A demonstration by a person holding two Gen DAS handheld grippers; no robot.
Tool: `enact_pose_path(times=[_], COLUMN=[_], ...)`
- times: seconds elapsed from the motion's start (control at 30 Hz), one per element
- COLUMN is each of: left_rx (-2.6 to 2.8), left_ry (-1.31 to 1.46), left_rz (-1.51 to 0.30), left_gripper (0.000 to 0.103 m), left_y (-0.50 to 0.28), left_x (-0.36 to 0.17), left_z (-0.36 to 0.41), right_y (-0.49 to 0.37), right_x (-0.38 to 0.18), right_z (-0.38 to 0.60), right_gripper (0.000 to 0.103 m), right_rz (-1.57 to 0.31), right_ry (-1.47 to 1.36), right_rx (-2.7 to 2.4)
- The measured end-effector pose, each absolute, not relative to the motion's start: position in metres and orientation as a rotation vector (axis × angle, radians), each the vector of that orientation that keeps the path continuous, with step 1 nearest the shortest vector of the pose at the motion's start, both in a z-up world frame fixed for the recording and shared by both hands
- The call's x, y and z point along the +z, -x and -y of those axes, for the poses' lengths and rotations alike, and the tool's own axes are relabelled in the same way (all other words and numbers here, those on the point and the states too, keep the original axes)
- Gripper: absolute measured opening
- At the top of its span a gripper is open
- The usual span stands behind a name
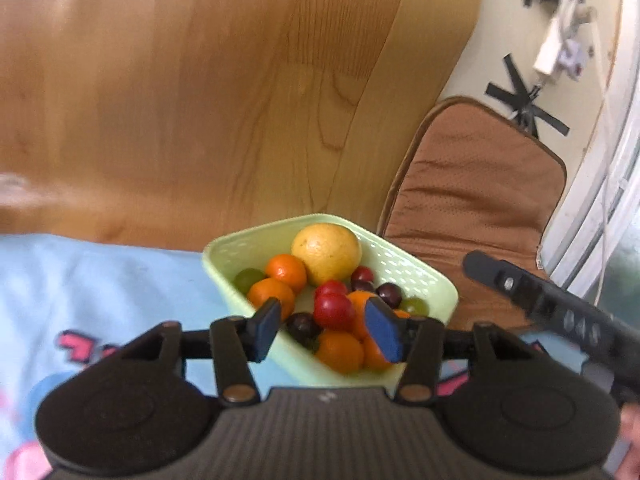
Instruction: Organize fruits
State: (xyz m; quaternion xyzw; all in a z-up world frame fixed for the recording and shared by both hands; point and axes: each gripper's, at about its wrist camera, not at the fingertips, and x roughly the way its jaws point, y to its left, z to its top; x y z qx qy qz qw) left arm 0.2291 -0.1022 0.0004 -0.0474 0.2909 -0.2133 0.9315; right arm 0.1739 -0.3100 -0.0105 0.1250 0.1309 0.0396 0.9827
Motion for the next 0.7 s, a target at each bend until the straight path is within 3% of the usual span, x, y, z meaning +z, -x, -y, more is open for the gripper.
enact_pose_path(times=[0.27,0.4,0.6,0.7], left_rx=[-0.302,-0.242,-0.225,-0.224], left_ry=[-0.049,-0.128,-0.156,-0.158], left_rz=[-0.524,-0.494,-0.483,-0.488], left_gripper=[0.065,0.087,0.102,0.103], left_y=[-0.127,-0.082,-0.034,-0.02], left_x=[-0.006,-0.018,-0.025,-0.027], left_z=[0.079,0.073,0.069,0.067], right_y=[-0.089,-0.034,0.01,0.017], right_x=[-0.026,-0.04,-0.051,-0.056], right_z=[0.296,0.279,0.258,0.247], right_gripper=[0.058,0.058,0.059,0.059], right_rz=[-0.398,-0.396,-0.406,-0.424], right_ry=[-0.315,-0.304,-0.314,-0.3], right_rx=[0.03,0.051,0.066,0.065])
